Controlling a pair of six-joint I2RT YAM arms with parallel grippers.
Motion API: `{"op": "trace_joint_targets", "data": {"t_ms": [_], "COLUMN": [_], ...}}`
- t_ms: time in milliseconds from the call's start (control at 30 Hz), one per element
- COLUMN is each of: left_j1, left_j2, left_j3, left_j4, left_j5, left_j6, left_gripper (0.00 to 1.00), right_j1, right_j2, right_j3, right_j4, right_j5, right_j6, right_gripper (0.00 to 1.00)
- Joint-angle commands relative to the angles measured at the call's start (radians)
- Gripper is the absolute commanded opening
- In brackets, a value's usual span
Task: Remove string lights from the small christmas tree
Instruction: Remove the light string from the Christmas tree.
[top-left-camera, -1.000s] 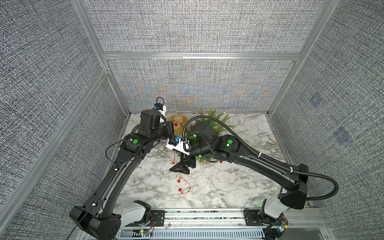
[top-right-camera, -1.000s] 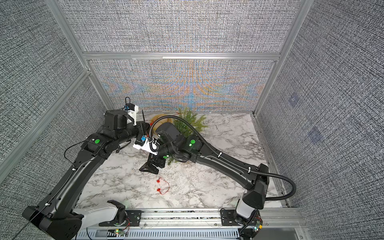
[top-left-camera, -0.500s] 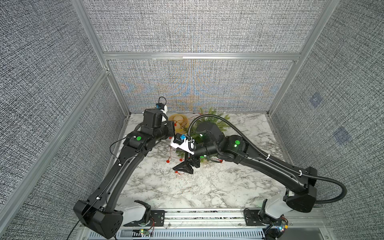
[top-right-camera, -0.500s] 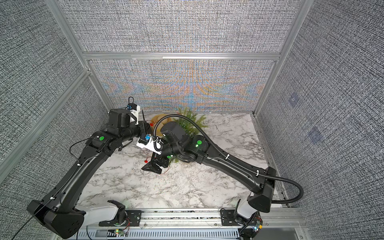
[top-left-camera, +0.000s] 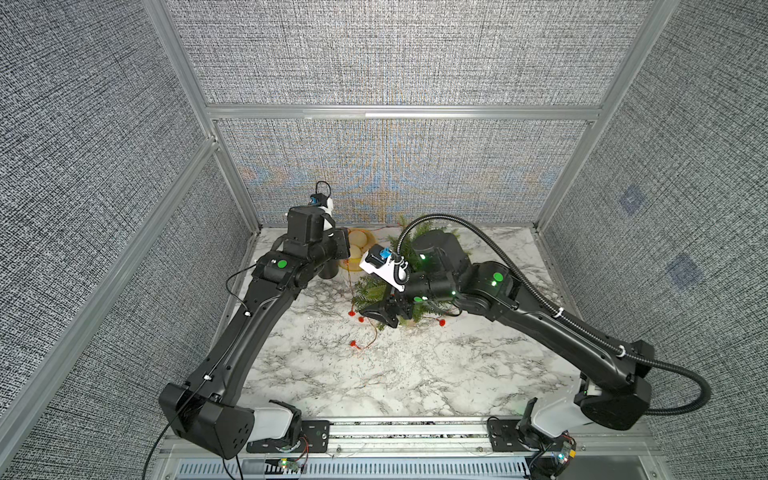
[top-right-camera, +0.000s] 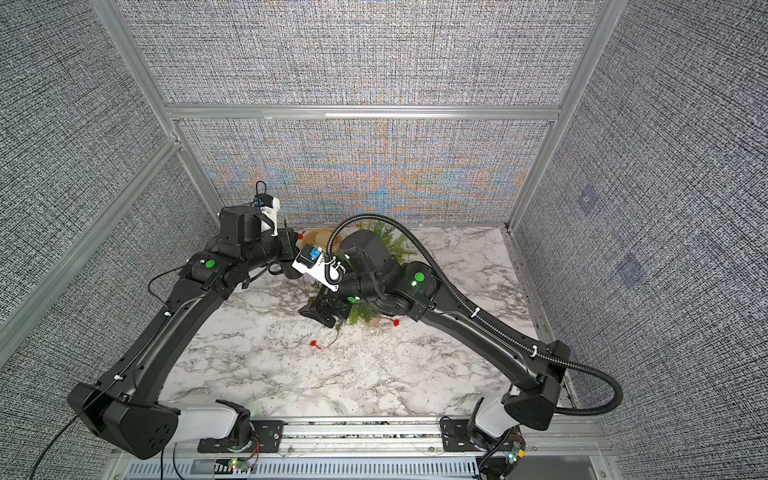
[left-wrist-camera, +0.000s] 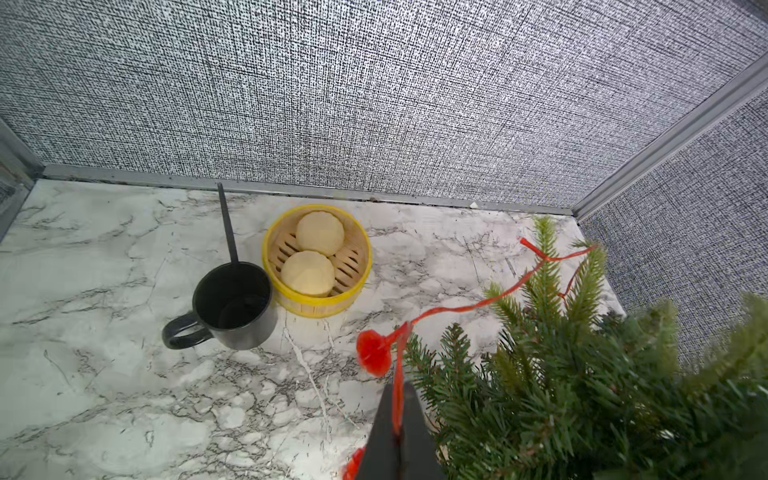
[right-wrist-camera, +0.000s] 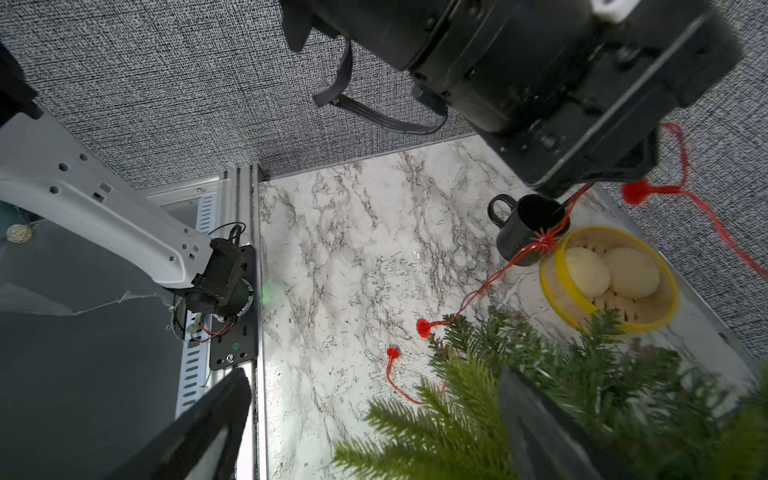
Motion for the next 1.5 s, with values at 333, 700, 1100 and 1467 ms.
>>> {"op": "trace_joint_targets", "data": {"t_ms": [333, 700, 1100, 1467], "left_j1": [0.019, 0.018, 0.018, 0.018], "left_j2": [0.057, 0.066, 0.000, -0.004], "left_j3": [0.108, 0.194, 0.105, 0.139], "left_j4": [0.044, -0.039, -0.092, -0.250], "left_j5": [-0.023, -0.030, 0.067, 0.030], "left_j6": [0.066, 0.132, 0.131, 0.243], "left_gripper": [0.00, 0.00, 0.00, 0.00], "right_j1": [-0.048, -0.144, -0.184, -0.191], "right_j2": [-0.103, -0.171, -0.181, -0.171], "right_j3": [0.046, -0.021, -0.050, -0.062], "right_j4": [-0.072, -0.039, -0.019, 0.000], "right_j5": [0.159, 0.172, 0.155, 0.141], "right_j6": [-0.002, 0.051, 0.062, 0.068], "right_gripper": [0.89, 0.87, 0.87, 0.87]}}
